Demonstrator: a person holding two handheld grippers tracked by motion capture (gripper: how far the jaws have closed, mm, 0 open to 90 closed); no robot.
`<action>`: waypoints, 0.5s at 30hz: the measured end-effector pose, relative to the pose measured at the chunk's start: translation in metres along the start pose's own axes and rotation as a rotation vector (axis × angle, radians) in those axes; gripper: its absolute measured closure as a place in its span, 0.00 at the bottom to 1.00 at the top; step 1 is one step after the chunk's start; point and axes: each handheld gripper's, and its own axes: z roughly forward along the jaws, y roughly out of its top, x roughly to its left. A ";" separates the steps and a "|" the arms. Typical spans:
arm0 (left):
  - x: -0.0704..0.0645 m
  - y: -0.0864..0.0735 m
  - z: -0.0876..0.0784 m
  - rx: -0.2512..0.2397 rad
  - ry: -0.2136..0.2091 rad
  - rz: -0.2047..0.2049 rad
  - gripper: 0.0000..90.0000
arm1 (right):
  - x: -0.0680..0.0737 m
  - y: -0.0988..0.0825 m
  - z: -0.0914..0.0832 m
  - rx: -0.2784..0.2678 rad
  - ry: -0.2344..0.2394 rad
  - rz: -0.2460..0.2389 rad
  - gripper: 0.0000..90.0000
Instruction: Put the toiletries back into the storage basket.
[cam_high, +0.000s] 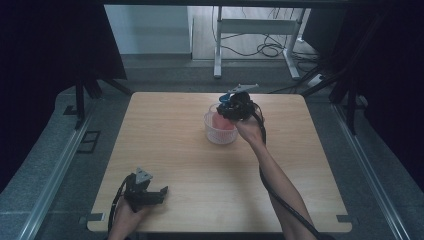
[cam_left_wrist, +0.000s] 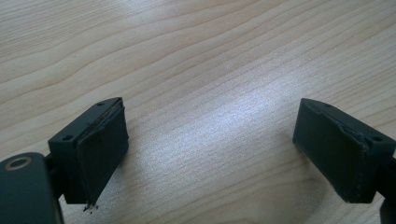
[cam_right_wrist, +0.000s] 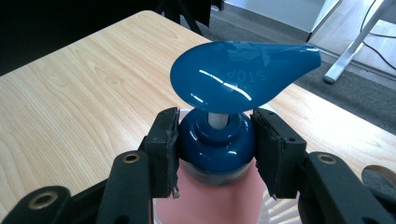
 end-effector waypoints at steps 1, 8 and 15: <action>0.000 0.000 0.000 0.000 0.000 0.000 0.11 | 0.000 -0.001 0.001 0.002 0.000 0.000 0.59; 0.000 0.000 0.000 0.000 -0.001 -0.001 0.11 | -0.001 -0.009 0.010 0.020 0.001 0.004 0.59; 0.000 0.000 0.000 0.004 0.000 0.002 0.11 | -0.001 -0.015 0.018 0.035 0.015 0.009 0.59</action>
